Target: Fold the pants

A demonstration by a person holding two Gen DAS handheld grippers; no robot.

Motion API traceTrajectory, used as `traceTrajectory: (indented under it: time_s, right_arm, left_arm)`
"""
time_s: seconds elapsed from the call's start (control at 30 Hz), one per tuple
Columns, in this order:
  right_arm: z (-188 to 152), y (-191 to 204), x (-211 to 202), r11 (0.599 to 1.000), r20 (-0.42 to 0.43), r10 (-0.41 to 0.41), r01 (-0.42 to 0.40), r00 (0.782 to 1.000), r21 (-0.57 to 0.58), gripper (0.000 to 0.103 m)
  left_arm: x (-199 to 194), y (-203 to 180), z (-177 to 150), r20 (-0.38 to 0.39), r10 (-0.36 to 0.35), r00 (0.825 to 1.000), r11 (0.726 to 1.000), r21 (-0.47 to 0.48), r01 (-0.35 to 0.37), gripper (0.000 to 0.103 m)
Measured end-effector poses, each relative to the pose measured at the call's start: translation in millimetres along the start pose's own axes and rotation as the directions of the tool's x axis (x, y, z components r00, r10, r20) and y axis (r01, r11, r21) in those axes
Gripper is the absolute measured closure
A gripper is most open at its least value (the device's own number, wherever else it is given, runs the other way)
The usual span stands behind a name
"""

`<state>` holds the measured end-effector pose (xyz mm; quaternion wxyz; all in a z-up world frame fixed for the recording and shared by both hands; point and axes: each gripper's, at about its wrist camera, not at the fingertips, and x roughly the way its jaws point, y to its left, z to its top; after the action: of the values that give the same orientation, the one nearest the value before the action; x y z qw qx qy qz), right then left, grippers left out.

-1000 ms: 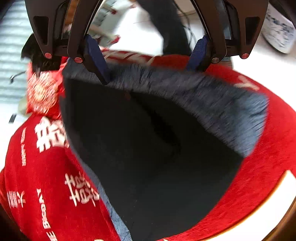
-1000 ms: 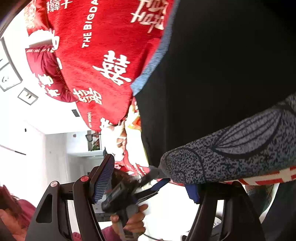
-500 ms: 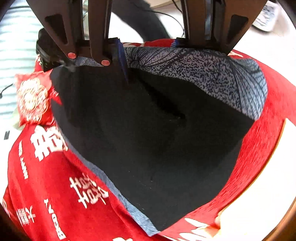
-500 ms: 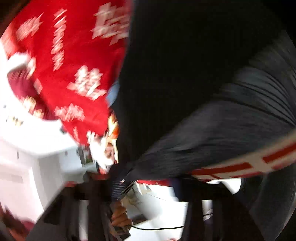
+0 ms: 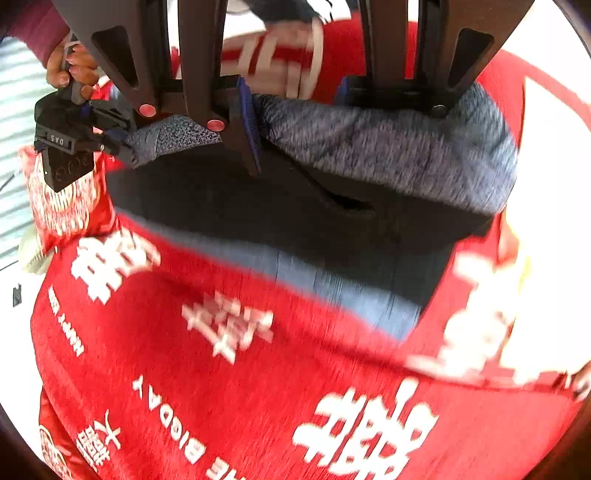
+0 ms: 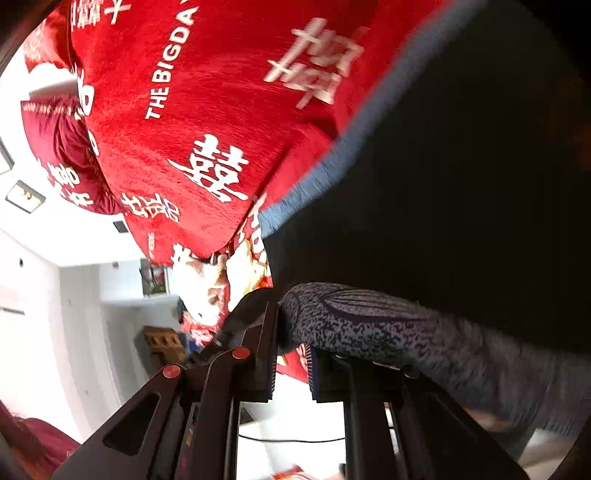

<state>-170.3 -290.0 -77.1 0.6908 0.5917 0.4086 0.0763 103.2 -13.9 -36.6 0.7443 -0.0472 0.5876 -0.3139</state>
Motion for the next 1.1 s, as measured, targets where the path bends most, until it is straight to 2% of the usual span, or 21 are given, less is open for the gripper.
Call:
traceTrajectory:
  time_s: [0.03,0.1,0.17,0.33,0.4,0.47,0.5,0.57,0.6,0.7,0.77,0.8,0.87,0.9,0.93,0.97,1.0,1.03,1.1]
  right_arm:
    - [19.9,9.0,7.1,1.000,-0.021,-0.015,0.014,1.000,-0.024,0.089]
    - [53.2,12.5,21.0,0.997,-0.067,-0.050,0.047,0.996,-0.057,0.086]
    - [90.7,13.9,41.1,0.994,-0.093,-0.091,0.084,0.992,-0.077,0.085]
    - [154.5,-19.2,90.3,0.982,-0.145,-0.183,0.176,0.972,-0.066,0.085]
    - [170.6,-37.4,110.2,0.972,-0.168,-0.236,0.232,0.957,-0.038,0.085]
    - [173.3,-45.2,114.6,0.972,-0.176,-0.231,0.233,0.957,-0.007,0.083]
    - [171.6,-45.4,113.7,0.973,-0.183,-0.228,0.232,0.956,-0.001,0.079]
    - [168.0,-34.4,106.3,0.976,-0.193,-0.218,0.217,0.957,-0.024,0.033]
    - [166.6,-27.7,100.4,0.977,-0.190,-0.215,0.211,0.958,-0.042,0.028]
    - [150.0,1.0,78.3,0.967,-0.161,-0.224,0.199,0.961,-0.157,0.031]
    - [137.5,20.8,81.0,0.949,-0.167,-0.236,0.191,0.957,-0.250,0.060]
    - [135.2,25.9,86.9,0.933,-0.176,-0.263,0.204,0.948,-0.296,0.062]
    - [131.0,33.7,115.6,0.875,-0.191,-0.356,0.254,0.915,-0.412,0.063]
    - [132.1,31.3,125.2,0.859,-0.195,-0.380,0.267,0.904,-0.437,0.063]
    - [134.6,29.1,137.1,0.836,-0.192,-0.416,0.290,0.889,-0.465,0.063]
    - [139.7,21.8,144.8,0.802,-0.170,-0.471,0.341,0.865,-0.490,0.063]
    - [147.1,17.9,150.2,0.771,-0.143,-0.523,0.394,0.840,-0.500,0.065]
    - [156.6,11.3,149.6,0.777,-0.142,-0.526,0.407,0.838,-0.481,0.075]
    - [175.0,0.6,134.6,0.859,-0.153,-0.435,0.358,0.887,-0.365,0.075]
  left_arm:
    - [7.0,-2.6,13.7,0.016,0.023,1.000,1.000,0.009,-0.023,0.065]
    - [24.8,-3.8,42.7,0.069,0.101,0.993,0.995,0.010,-0.102,0.043]
    - [47.3,-0.4,64.8,0.113,0.175,0.978,0.985,-0.005,-0.175,0.036]
    - [119.8,22.4,91.5,0.053,0.289,0.956,0.956,-0.062,-0.286,0.036]
    - [137.7,28.7,95.0,0.049,0.336,0.940,0.940,-0.070,-0.333,0.036]
    - [134.8,27.1,98.7,0.061,0.404,0.913,0.914,-0.075,-0.400,0.036]
    - [127.0,27.7,99.1,0.056,0.397,0.916,0.916,-0.091,-0.392,0.036]
    - [96.6,28.7,98.6,0.092,0.397,0.913,0.913,-0.137,-0.383,0.036]
    - [81.4,28.9,97.3,0.109,0.404,0.908,0.910,-0.148,-0.387,0.036]
    - [62.8,24.9,87.4,0.093,0.431,0.897,0.900,-0.113,-0.421,0.036]
    - [72.3,18.3,76.4,0.053,0.444,0.894,0.896,-0.046,-0.442,0.036]
    - [82.5,15.7,74.2,0.036,0.459,0.888,0.888,-0.023,-0.459,0.036]
    - [106.2,12.5,69.3,0.002,0.462,0.887,0.887,-0.004,-0.462,0.036]
    - [117.3,11.0,67.3,-0.012,0.467,0.884,0.884,-0.005,-0.467,0.036]
    - [128.4,10.4,65.1,-0.025,0.482,0.876,0.876,-0.008,-0.482,0.036]
    - [136.0,8.9,63.2,-0.020,0.511,0.860,0.860,-0.007,-0.511,0.035]
    - [138.3,4.8,61.2,0.012,0.531,0.847,0.848,-0.001,-0.531,0.032]
    - [140.5,0.4,57.9,0.023,0.543,0.840,0.840,0.008,-0.543,0.031]
    - [140.4,2.3,55.0,0.014,0.542,0.840,0.840,0.017,-0.542,0.031]
